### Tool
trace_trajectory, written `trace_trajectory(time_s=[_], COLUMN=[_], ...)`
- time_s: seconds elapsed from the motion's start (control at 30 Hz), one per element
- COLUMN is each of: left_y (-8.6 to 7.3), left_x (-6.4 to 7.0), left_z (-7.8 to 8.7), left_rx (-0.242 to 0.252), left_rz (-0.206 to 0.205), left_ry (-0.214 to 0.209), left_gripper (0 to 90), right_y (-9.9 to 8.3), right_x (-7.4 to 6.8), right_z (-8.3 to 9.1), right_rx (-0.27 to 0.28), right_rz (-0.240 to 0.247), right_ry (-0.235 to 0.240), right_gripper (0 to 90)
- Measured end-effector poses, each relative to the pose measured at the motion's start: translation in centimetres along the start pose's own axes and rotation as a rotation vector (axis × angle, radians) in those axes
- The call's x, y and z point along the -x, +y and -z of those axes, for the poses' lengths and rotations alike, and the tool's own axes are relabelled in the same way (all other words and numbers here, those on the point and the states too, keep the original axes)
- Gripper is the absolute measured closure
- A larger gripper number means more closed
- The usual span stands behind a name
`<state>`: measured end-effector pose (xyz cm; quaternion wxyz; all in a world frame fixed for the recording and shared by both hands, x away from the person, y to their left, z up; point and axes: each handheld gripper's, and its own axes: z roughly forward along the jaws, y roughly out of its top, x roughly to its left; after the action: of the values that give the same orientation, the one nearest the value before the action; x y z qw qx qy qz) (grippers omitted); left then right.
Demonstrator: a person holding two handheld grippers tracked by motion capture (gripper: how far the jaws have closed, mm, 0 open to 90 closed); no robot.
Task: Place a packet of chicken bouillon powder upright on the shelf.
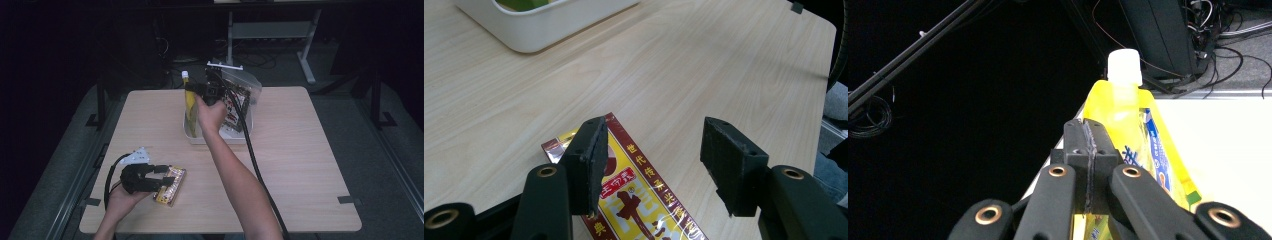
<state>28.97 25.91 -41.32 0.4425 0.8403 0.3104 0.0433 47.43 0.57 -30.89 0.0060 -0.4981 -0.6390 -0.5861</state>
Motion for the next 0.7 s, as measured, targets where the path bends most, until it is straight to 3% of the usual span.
trace_trajectory(time_s=[0.3, 0.7], left_y=[0.0, 0.0], left_x=[0.0, 0.1], left_z=[0.0, -0.1], left_rx=[-0.004, -0.012], left_rz=[0.0, -0.003], left_ry=[0.001, 0.01], left_gripper=[43.6, 42.2], right_y=[-0.5, -0.3], right_x=[1.0, 1.2], right_z=[-0.4, 0.0], right_rx=[-0.046, -0.094], right_rz=[-0.015, 0.002], right_ry=[-0.005, -0.003], right_gripper=[87.3, 76.5])
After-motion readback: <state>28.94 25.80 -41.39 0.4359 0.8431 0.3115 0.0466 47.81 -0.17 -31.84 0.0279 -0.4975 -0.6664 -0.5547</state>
